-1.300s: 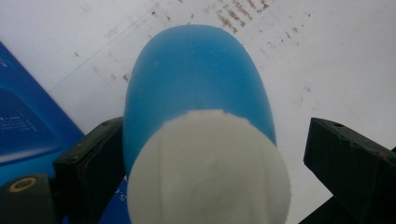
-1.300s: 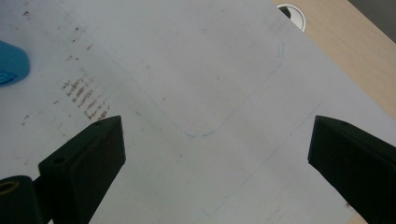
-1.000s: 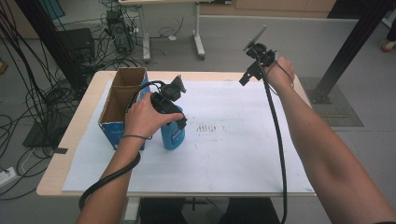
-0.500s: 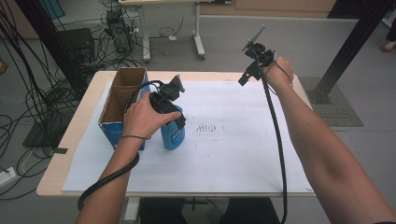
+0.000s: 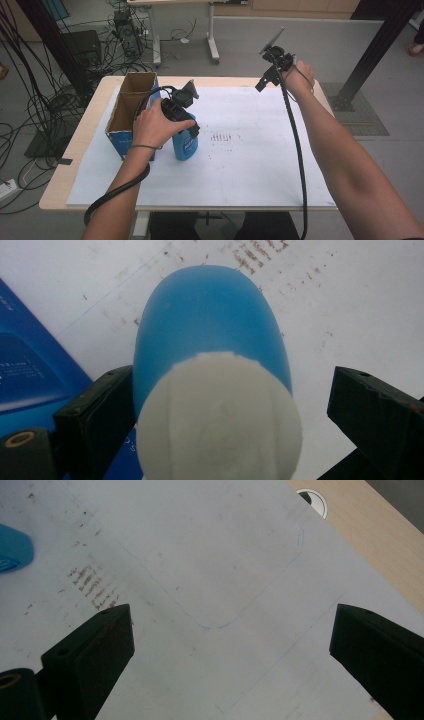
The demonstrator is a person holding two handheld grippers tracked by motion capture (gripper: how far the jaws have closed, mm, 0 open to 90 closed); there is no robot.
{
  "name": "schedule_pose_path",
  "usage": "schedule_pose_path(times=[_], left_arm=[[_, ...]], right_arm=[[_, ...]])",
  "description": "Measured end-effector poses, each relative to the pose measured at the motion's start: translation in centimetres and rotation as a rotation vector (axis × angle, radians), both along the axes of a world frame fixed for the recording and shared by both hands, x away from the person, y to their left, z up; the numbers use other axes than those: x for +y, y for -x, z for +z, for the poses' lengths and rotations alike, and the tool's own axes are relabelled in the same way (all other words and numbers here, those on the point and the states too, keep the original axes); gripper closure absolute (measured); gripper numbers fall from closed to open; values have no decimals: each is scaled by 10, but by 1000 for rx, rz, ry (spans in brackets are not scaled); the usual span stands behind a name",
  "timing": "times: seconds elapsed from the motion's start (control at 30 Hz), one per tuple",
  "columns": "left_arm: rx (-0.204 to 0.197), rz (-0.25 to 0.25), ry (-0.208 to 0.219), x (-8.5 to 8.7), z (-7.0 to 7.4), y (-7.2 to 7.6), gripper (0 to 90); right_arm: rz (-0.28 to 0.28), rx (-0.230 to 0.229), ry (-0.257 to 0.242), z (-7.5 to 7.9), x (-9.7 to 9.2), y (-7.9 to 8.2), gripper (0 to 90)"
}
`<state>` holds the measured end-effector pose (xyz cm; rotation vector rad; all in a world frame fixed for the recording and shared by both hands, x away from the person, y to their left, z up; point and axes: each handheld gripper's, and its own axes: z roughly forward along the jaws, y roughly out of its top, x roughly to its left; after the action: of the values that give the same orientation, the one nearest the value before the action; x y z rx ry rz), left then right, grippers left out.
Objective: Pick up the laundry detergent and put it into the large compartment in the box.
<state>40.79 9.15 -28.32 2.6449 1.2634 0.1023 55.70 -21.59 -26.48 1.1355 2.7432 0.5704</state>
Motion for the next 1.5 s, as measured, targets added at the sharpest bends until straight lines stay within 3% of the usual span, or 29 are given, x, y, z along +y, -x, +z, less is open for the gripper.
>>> schedule_pose_path(times=[1.5], left_arm=[[-4, 15, -6, 2, -1, 1, 80]], right_arm=[[-1, 5, -6, 0, 1, 1, 39]])
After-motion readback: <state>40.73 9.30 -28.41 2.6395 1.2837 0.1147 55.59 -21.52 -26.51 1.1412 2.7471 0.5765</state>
